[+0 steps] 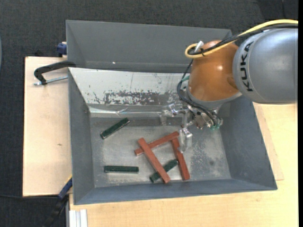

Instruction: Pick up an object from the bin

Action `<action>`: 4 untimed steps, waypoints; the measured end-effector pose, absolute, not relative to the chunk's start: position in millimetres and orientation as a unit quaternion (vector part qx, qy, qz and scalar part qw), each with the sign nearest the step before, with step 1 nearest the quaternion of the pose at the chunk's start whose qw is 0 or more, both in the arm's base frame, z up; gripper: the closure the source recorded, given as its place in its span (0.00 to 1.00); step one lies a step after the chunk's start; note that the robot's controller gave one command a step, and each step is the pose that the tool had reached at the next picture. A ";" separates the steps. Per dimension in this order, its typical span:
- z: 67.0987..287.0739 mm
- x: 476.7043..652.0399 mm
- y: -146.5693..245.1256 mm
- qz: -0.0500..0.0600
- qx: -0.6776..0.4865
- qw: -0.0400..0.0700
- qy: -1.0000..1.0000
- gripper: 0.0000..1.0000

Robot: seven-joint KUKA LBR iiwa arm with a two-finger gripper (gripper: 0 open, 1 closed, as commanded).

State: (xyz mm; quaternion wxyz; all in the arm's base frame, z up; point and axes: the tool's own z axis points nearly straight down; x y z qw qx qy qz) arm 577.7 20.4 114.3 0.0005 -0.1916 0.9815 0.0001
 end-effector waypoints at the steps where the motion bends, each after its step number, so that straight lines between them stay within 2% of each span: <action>1: 81.0 592.2 17.8 0.000 -0.314 0.002 0.949 1.00; 2: 81.0 592.2 17.8 0.001 -0.314 0.002 0.949 1.00; 3: 218.8 603.6 54.3 0.000 -0.353 0.004 0.935 1.00; 4: 218.0 603.1 54.0 0.000 -0.353 0.003 0.936 1.00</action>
Offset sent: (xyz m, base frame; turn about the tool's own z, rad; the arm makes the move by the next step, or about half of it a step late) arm 0.0000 0.0000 0.0000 0.0000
